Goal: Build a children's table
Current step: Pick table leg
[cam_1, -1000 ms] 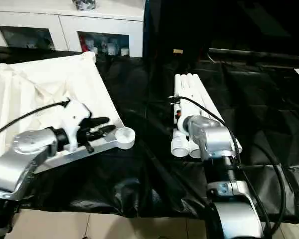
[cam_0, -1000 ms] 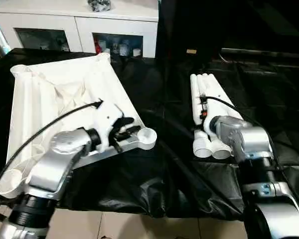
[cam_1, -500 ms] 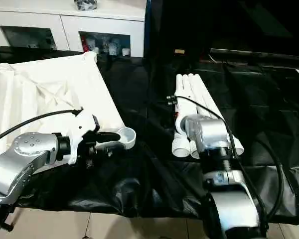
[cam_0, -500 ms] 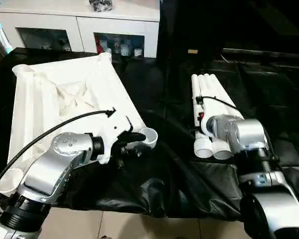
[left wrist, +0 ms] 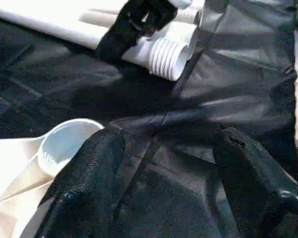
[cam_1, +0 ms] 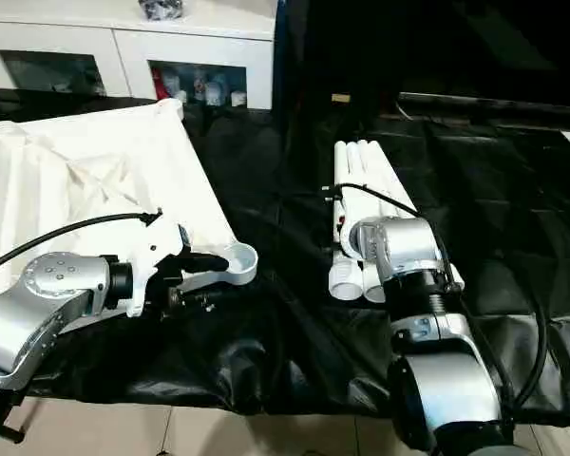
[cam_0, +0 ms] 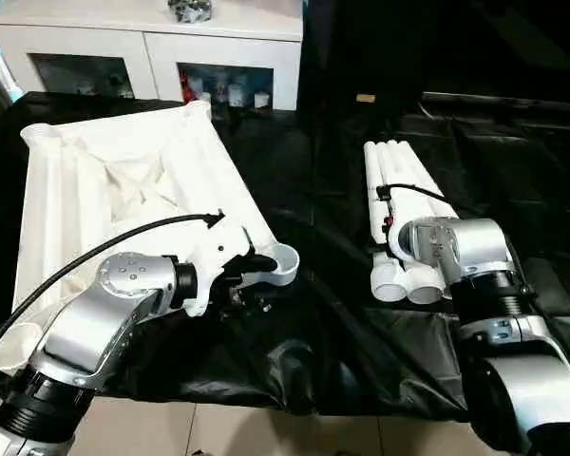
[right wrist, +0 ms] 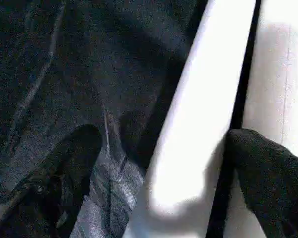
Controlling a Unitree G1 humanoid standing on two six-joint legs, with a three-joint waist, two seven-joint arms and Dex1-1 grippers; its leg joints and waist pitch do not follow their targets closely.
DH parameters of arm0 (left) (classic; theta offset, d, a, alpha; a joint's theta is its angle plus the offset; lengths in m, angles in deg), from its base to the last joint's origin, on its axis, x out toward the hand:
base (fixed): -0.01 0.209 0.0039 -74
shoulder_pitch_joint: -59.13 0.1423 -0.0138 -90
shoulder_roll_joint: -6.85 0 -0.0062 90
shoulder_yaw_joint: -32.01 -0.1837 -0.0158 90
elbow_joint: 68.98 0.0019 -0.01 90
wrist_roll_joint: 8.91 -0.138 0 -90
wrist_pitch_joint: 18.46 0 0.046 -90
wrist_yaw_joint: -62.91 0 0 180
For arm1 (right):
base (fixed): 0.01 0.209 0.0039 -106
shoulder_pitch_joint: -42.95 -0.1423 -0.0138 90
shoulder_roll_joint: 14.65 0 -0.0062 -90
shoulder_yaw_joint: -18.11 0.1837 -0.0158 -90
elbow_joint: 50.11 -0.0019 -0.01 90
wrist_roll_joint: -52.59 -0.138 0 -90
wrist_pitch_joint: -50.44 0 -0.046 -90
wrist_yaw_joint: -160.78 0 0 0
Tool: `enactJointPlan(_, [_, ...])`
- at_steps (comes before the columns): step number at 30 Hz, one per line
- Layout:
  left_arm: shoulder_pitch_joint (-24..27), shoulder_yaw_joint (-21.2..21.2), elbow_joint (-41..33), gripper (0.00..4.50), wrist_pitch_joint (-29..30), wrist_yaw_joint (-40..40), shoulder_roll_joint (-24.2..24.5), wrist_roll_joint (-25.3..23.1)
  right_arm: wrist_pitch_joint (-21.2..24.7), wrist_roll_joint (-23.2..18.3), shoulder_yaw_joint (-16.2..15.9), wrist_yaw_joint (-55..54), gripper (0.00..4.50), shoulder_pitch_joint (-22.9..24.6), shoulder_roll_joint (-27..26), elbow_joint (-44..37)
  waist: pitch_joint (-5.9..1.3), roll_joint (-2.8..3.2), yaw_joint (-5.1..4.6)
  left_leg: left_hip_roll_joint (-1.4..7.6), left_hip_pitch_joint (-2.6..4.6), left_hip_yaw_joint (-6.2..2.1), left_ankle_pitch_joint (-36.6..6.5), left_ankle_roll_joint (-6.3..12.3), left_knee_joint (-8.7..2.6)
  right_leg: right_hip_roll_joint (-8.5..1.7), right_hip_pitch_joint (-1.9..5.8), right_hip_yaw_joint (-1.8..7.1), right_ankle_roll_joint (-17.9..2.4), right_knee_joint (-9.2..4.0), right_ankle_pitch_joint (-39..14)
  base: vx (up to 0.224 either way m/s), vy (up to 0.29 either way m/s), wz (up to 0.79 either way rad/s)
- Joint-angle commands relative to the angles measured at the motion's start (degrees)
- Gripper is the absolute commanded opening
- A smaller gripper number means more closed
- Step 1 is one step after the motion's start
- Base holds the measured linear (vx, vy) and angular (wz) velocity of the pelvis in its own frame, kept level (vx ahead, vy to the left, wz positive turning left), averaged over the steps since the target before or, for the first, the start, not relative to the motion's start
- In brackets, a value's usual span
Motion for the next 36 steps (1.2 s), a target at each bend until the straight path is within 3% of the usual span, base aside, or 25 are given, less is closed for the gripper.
enactJointPlan(1, [-1.14,-0.56,-0.52,3.70,0.29,-0.42,-0.24,-0.08,0.76,0.27,-0.92,0.91,4.50,-0.85,0.40,1.89,-4.33,0.72,0.00,1.13,-0.17,0.00,-2.59,-2.31,-3.64,-4.16,3.96,3.03,-11.37,-3.92,-1.62,0.000,0.000,0.00])
enactJointPlan(7, [-0.97,-0.22,0.03,4.25,0.63,-4.90,-1.66,-2.43,-0.54,0.29,-1.57,1.80,4.50,-2.27,0.42,6.26,-4.35,0.34,0.02,1.25,-0.23,0.02,-2.32,-1.84,-3.58,-4.25,4.02,3.03,-11.46,-3.91,-2.16,0.000,0.000,0.00])
enactJointPlan(10, [-0.80,0.25,-0.06,4.25,1.71,-6.89,-2.28,-2.85,-1.03,0.24,-1.49,2.01,4.50,-2.89,0.30,7.63,-4.36,0.24,-0.01,1.23,-0.23,0.07,-2.31,-1.75,-3.53,-4.27,3.97,3.01,-11.43,-3.93,-2.62,0.000,0.000,0.00])
enactJointPlan(18, [0.41,2.58,0.38,4.32,2.51,-14.33,-5.85,-4.28,-1.71,0.09,-1.89,2.47,3.68,-3.78,-0.17,9.63,-4.40,0.17,0.04,1.24,-0.41,0.06,-1.51,-1.18,-3.42,-4.29,4.08,2.97,-11.53,-3.90,-1.84,0.000,0.000,0.00])
enactJointPlan(24, [0.22,1.75,1.35,4.32,2.10,-18.44,-6.61,-6.92,-2.60,0.09,-1.96,2.68,3.20,-4.63,-0.12,11.41,-4.47,0.14,0.09,1.23,-0.37,0.04,-1.53,-0.69,-3.36,-4.31,3.96,2.92,-11.52,-3.96,-2.19,0.000,0.000,0.00])
enactJointPlan(33, [-0.53,1.19,0.45,4.32,2.52,-10.45,-4.08,-2.55,-3.29,-0.25,-1.12,2.69,2.41,-5.05,0.17,12.77,-4.40,0.07,0.14,1.21,-0.33,0.08,-1.72,-0.70,-3.42,-4.39,3.87,2.91,-11.63,-3.90,-2.89,0.000,0.000,0.00])
enactJointPlan(36, [-0.76,1.80,0.47,4.32,2.15,-10.17,-4.07,-2.09,-3.70,-1.73,1.27,1.82,2.13,-5.75,-0.10,13.29,-4.43,0.07,0.18,1.20,-0.31,0.14,-1.69,-0.68,-3.39,-4.36,3.85,2.94,-11.61,-3.91,-2.89,0.000,0.000,0.00])
